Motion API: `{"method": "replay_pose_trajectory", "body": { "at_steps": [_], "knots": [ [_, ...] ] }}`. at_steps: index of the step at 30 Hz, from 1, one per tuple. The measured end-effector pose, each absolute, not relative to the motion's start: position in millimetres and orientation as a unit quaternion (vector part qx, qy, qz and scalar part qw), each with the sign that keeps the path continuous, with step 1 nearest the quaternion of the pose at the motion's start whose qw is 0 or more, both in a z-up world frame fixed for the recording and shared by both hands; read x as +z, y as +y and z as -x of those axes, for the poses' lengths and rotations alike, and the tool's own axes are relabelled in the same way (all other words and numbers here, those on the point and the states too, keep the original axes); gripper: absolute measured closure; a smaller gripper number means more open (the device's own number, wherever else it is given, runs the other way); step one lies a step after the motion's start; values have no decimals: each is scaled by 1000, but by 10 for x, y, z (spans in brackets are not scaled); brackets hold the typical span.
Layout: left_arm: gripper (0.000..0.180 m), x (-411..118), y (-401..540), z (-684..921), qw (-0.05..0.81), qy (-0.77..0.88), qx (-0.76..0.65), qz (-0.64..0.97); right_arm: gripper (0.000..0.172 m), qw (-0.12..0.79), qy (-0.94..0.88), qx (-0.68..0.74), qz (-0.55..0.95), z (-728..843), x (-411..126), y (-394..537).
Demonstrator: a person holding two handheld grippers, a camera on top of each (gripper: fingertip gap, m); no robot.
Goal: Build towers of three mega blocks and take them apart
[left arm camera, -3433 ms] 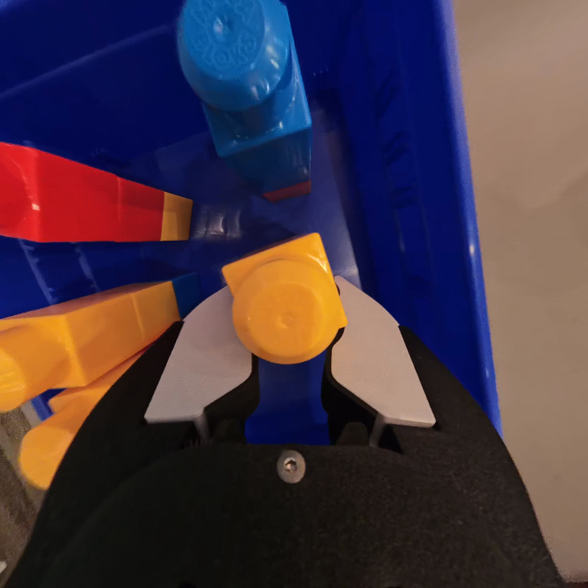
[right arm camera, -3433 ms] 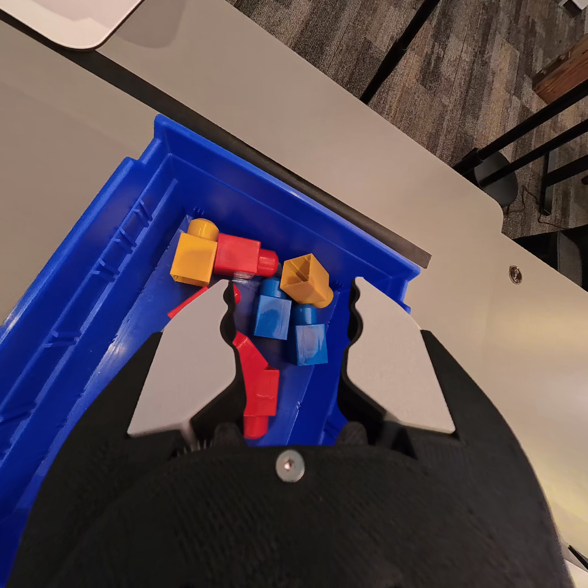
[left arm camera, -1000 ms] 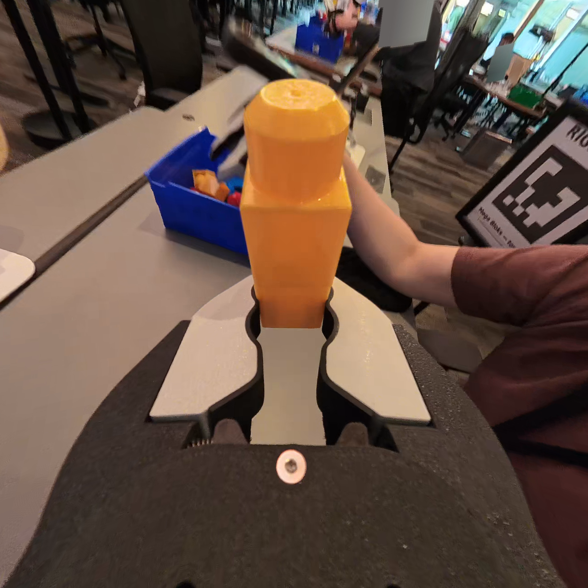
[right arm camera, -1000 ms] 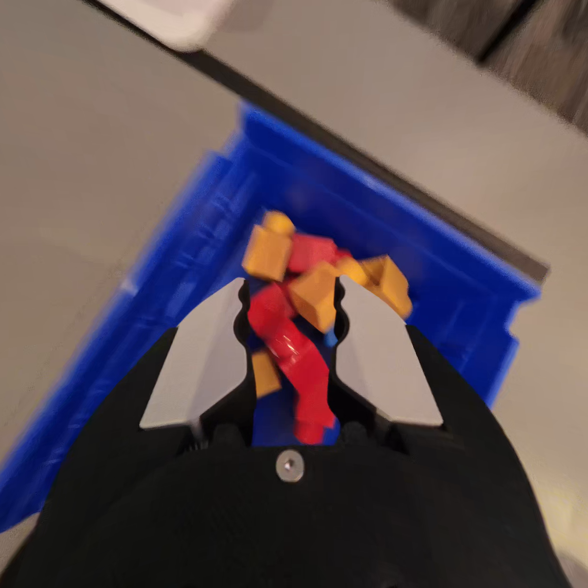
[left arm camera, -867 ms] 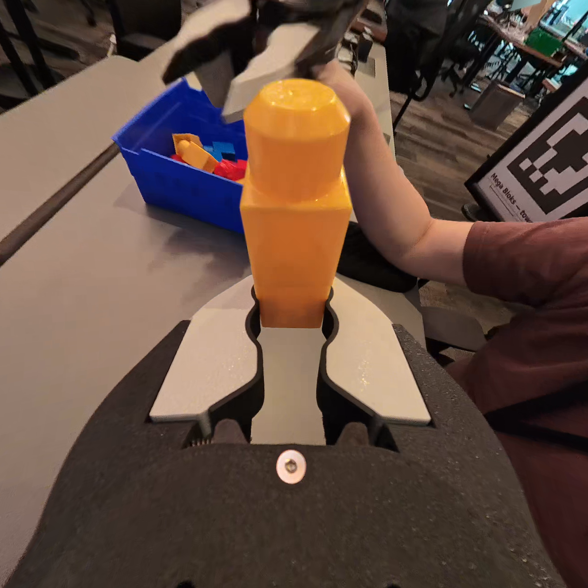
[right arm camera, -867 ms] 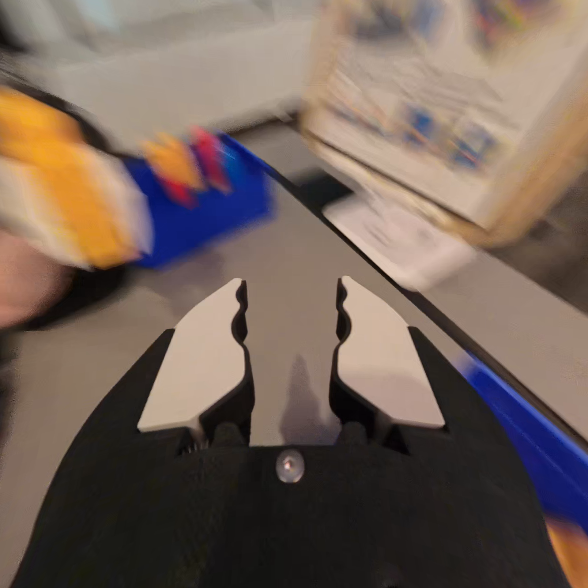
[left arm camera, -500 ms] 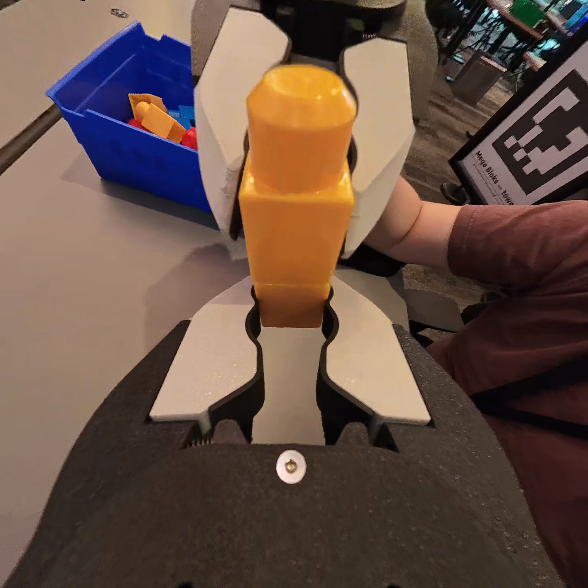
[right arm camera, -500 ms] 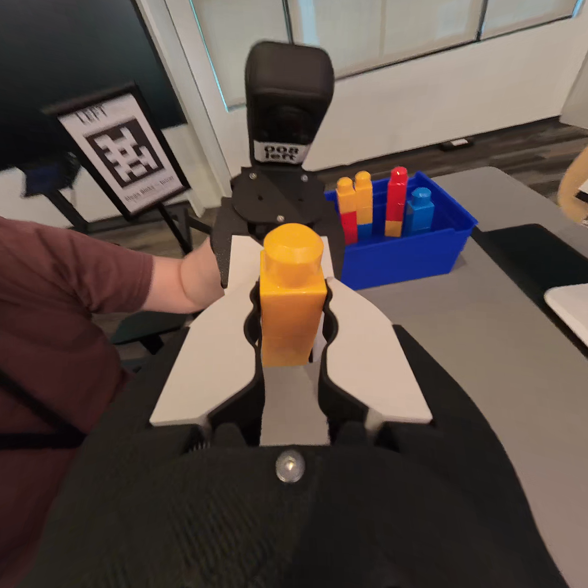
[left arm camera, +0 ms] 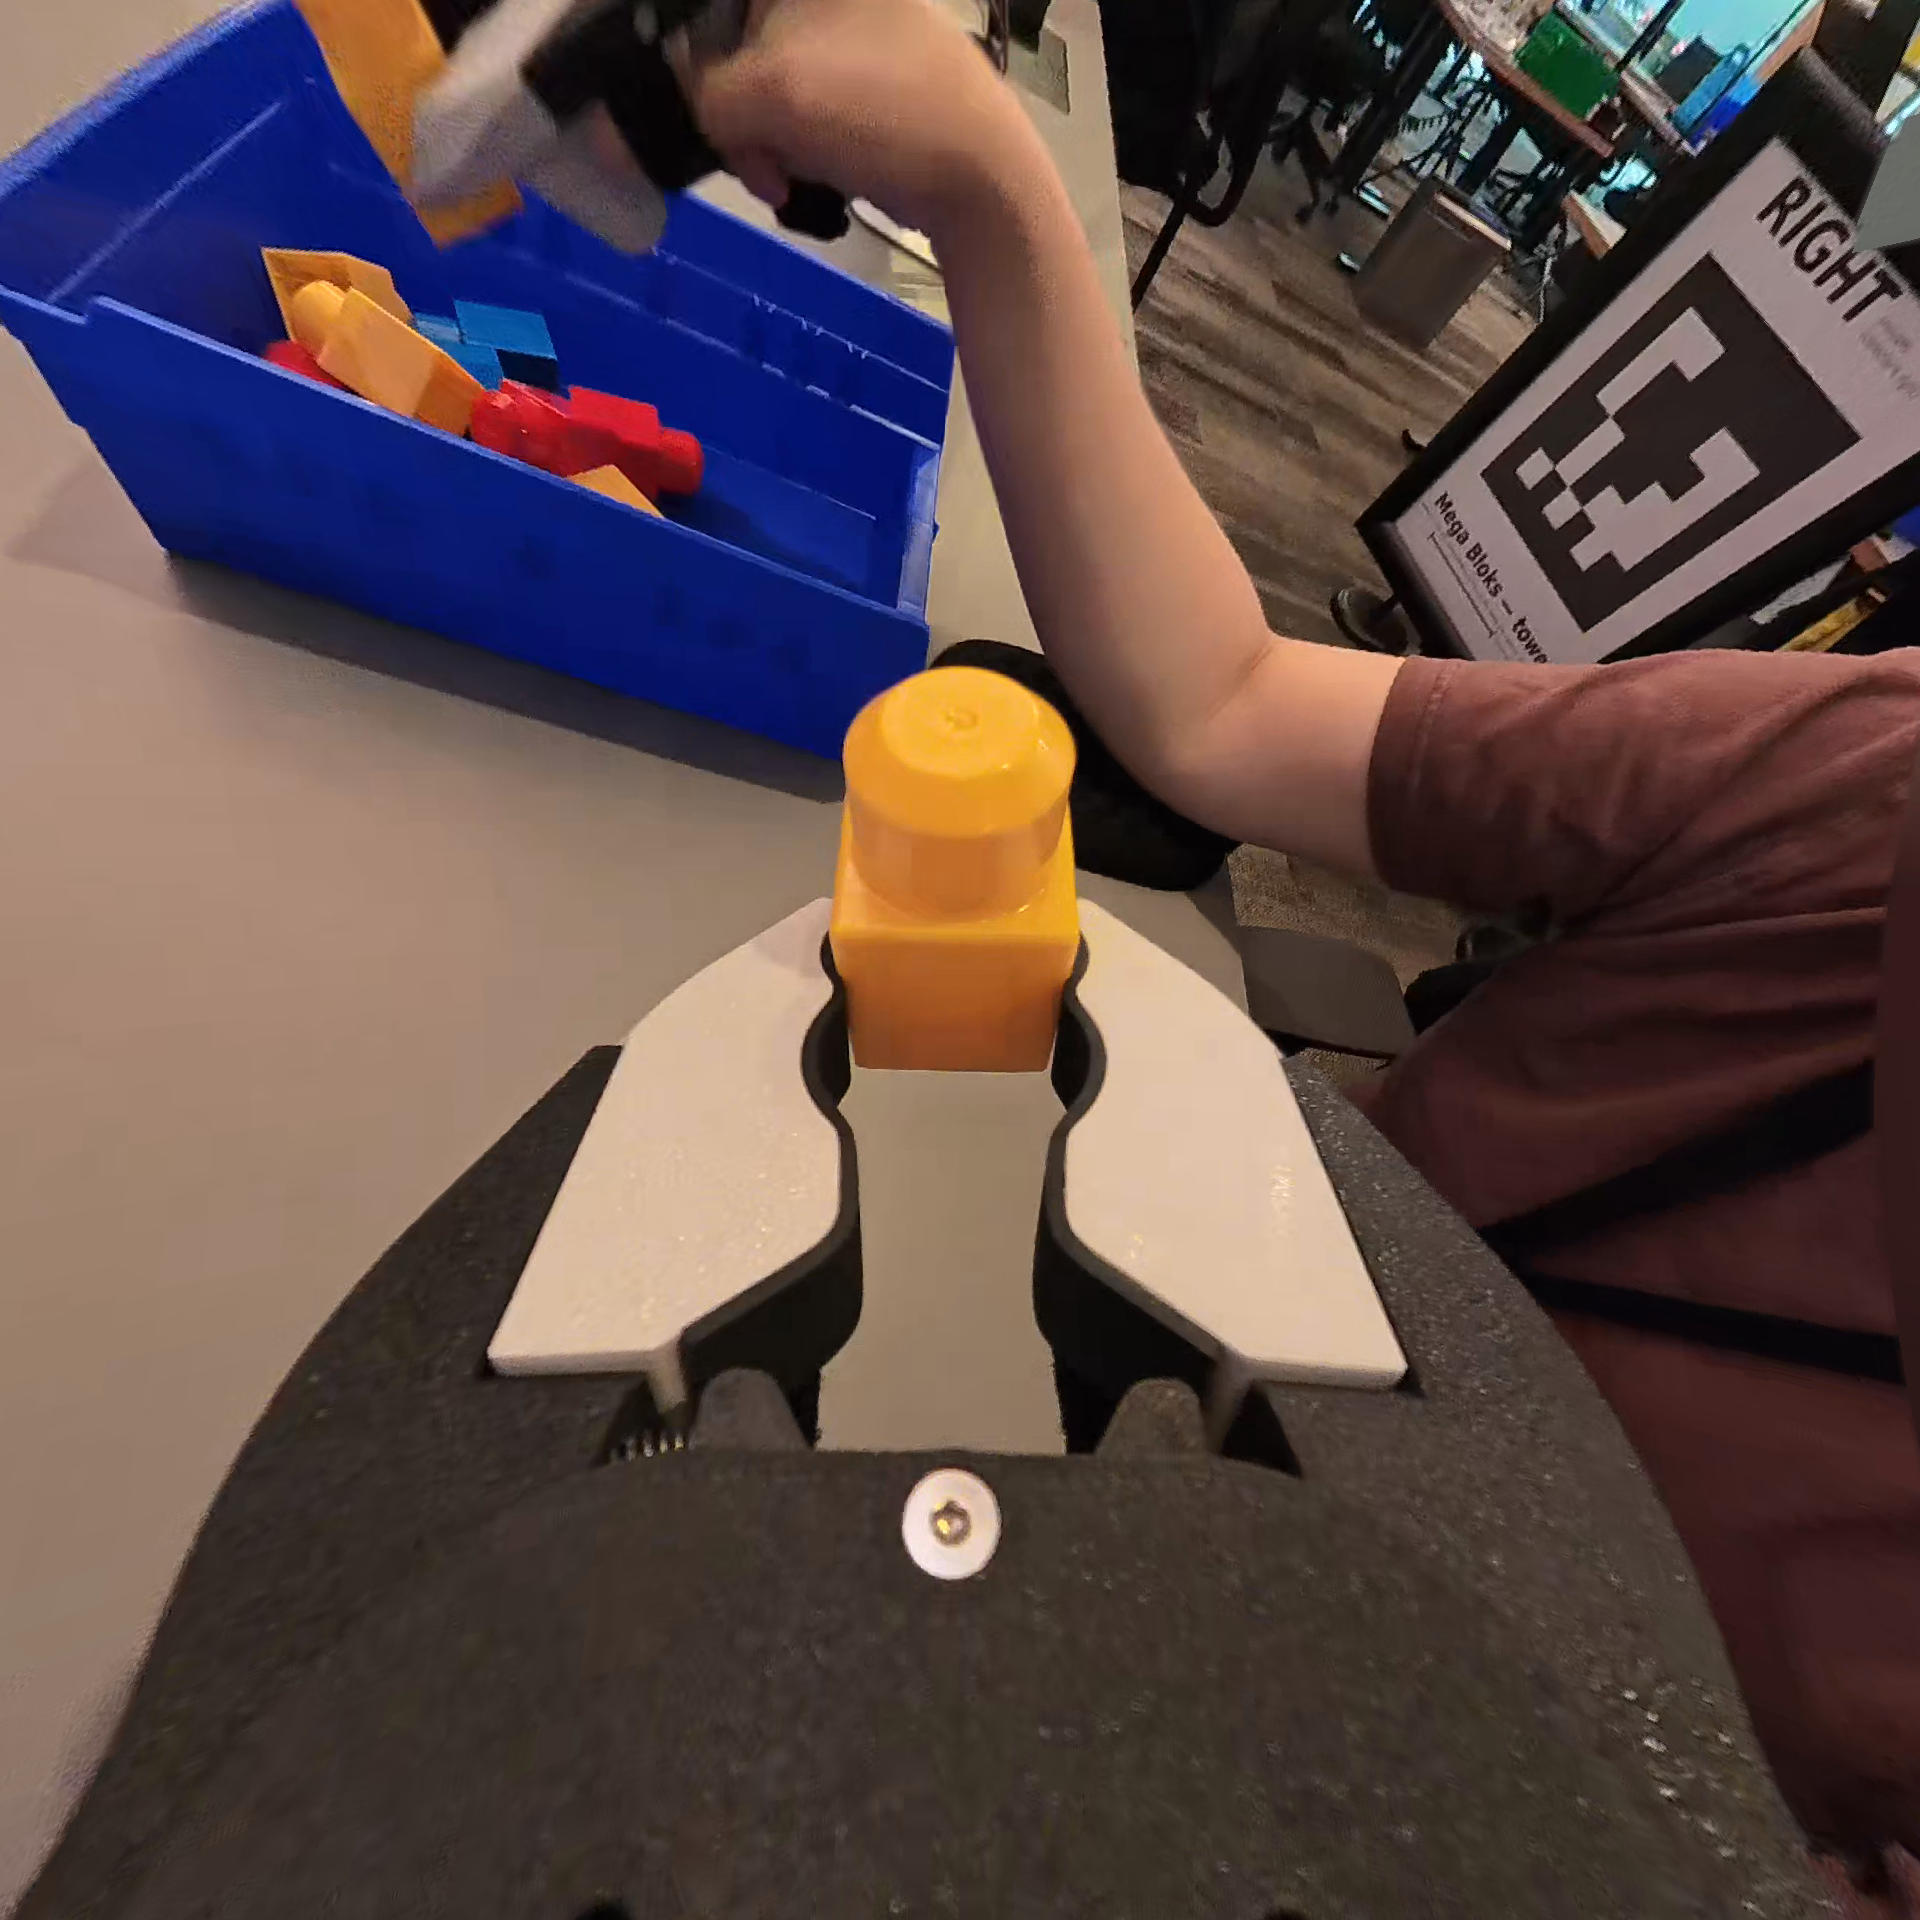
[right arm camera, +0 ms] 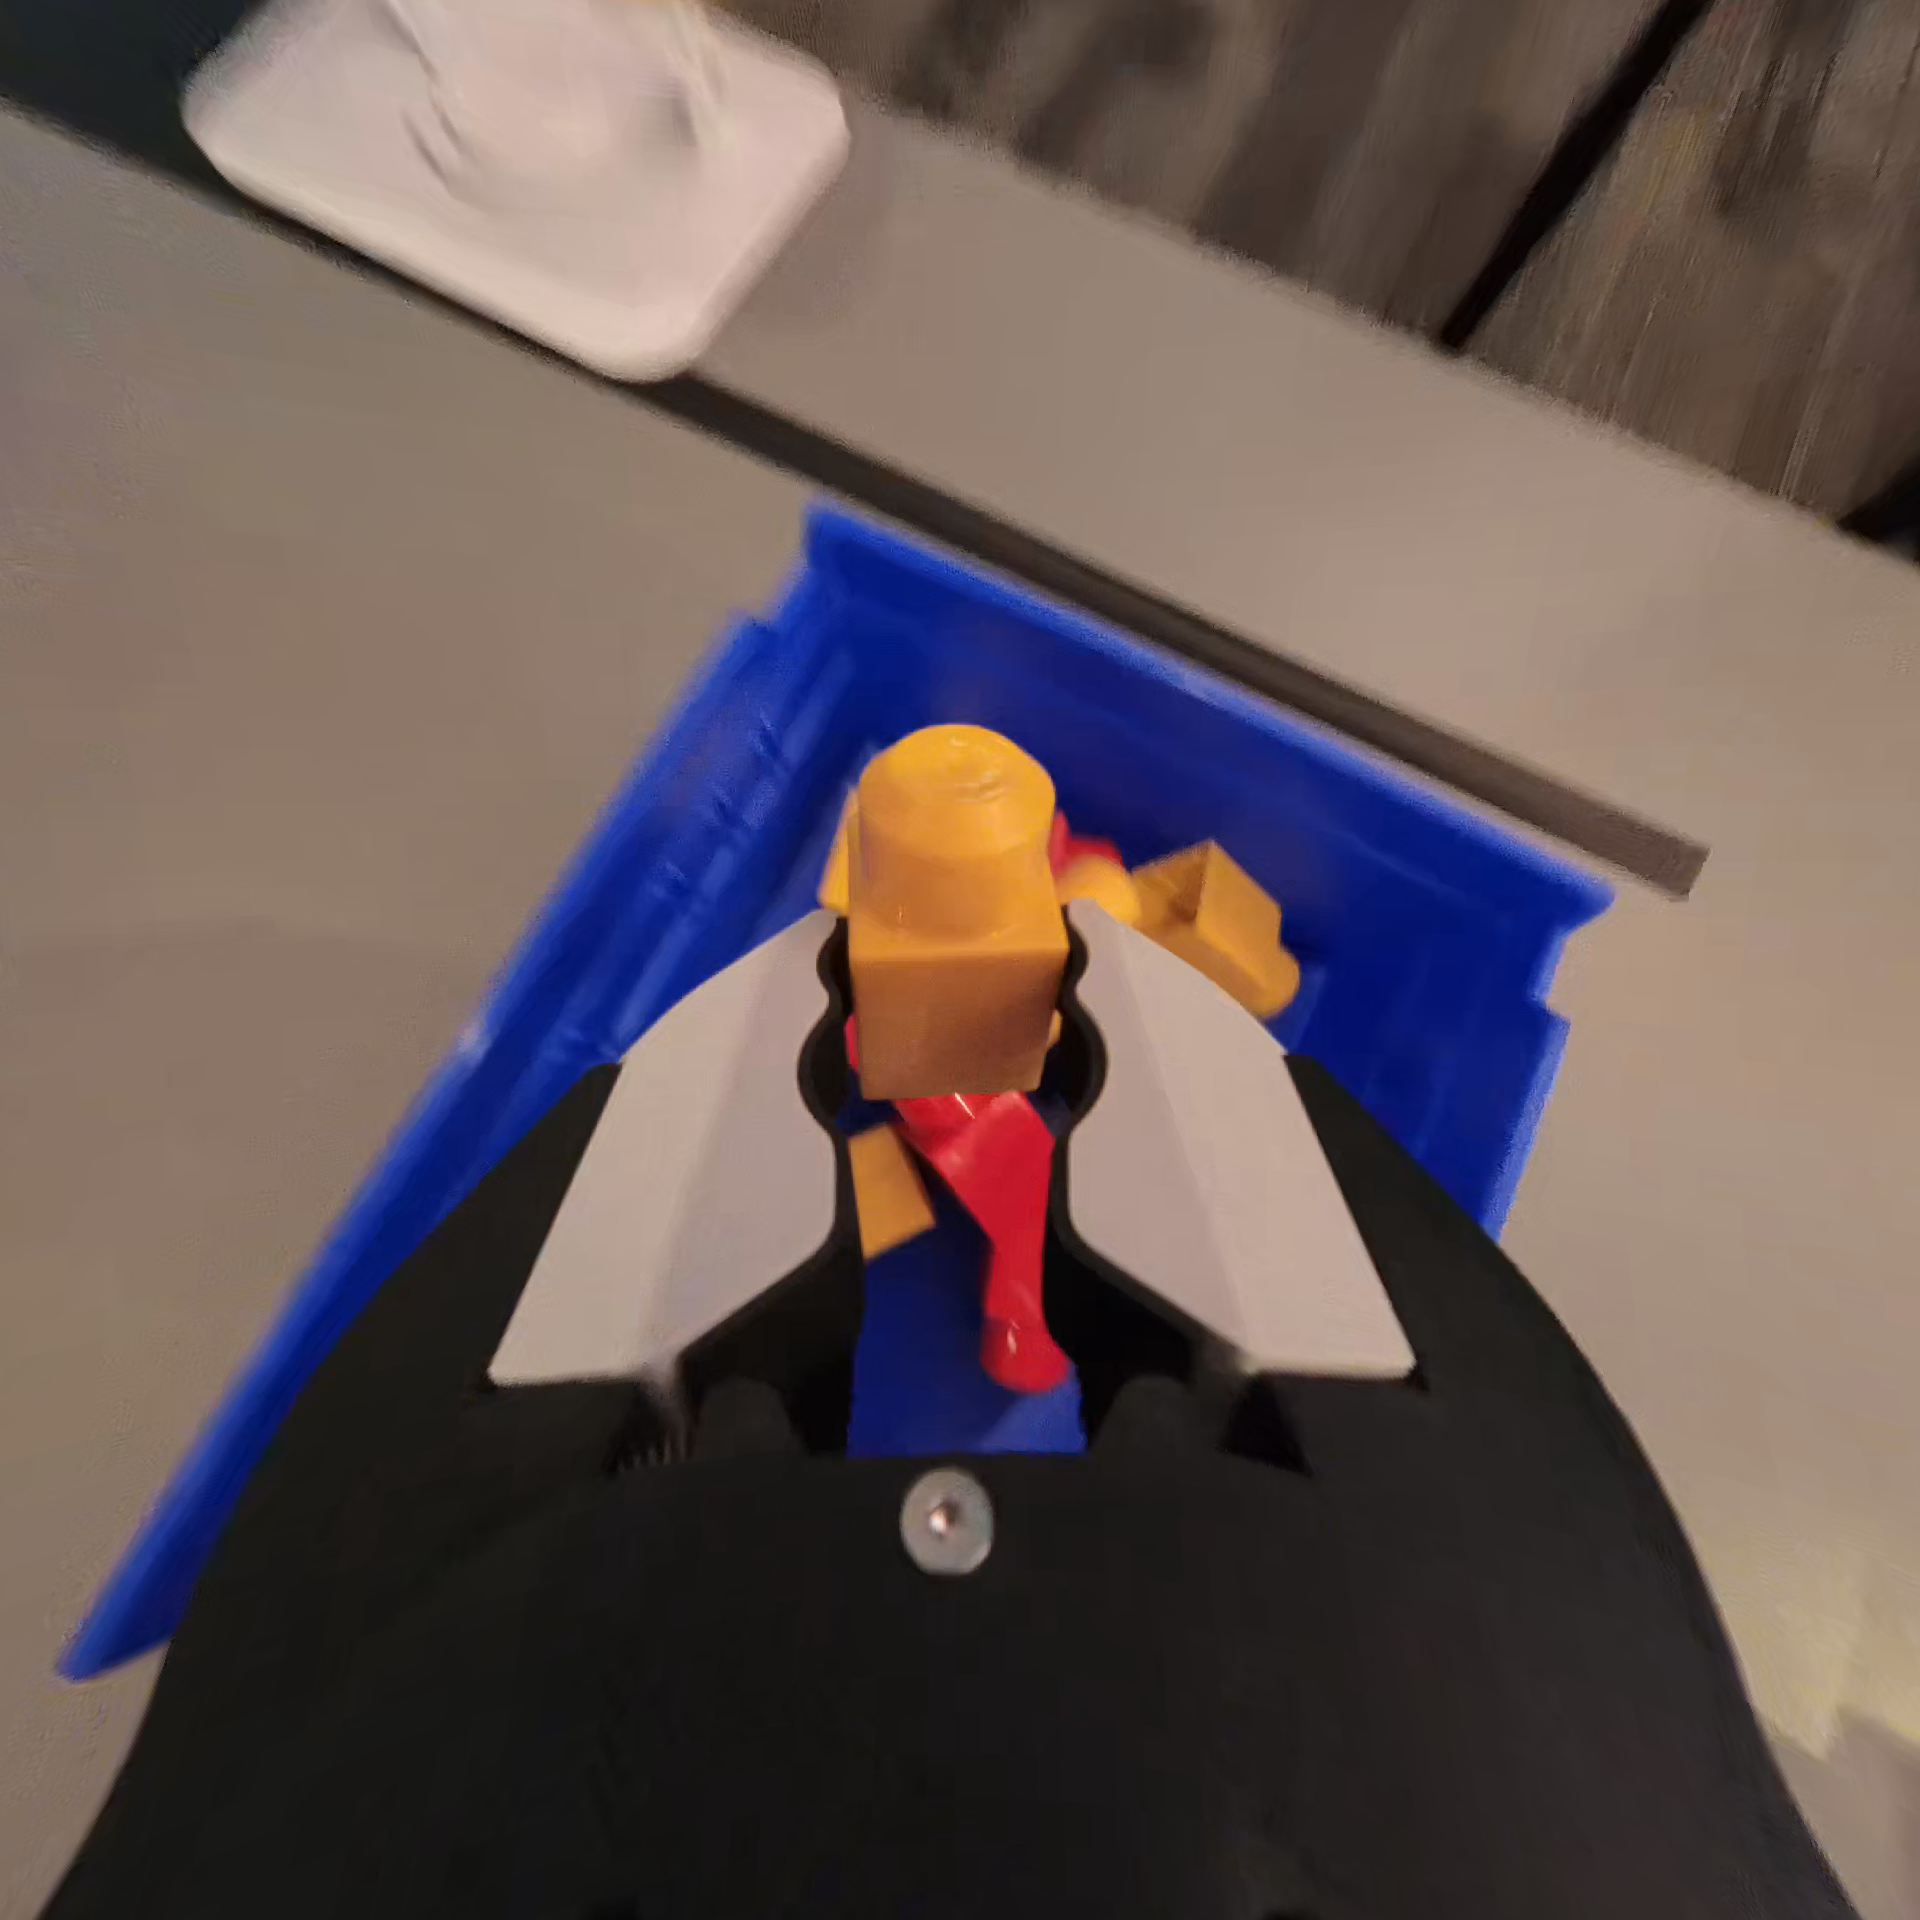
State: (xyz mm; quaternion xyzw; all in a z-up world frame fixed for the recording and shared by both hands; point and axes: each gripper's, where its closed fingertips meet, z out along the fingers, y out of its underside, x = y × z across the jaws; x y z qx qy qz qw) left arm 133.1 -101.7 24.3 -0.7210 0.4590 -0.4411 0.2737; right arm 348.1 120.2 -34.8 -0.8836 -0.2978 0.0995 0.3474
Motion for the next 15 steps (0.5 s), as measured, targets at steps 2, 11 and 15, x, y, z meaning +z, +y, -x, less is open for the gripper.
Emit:
{"method": "replay_pose_trajectory", "body": {
  "at_steps": [2,11,15],
  "knots": [
    [145,255,-997,-1322,276,453,-444,722,134,301,-298,125,897,-3511,-602,1201],
    [145,365,-974,-1203,269,422,-479,721,94,506,-403,103,755,-2981,205,1213],
    [145,431,-947,-1115,262,397,-504,721,89,606,-577,213,504,-1804,940,91]
  ]
}}
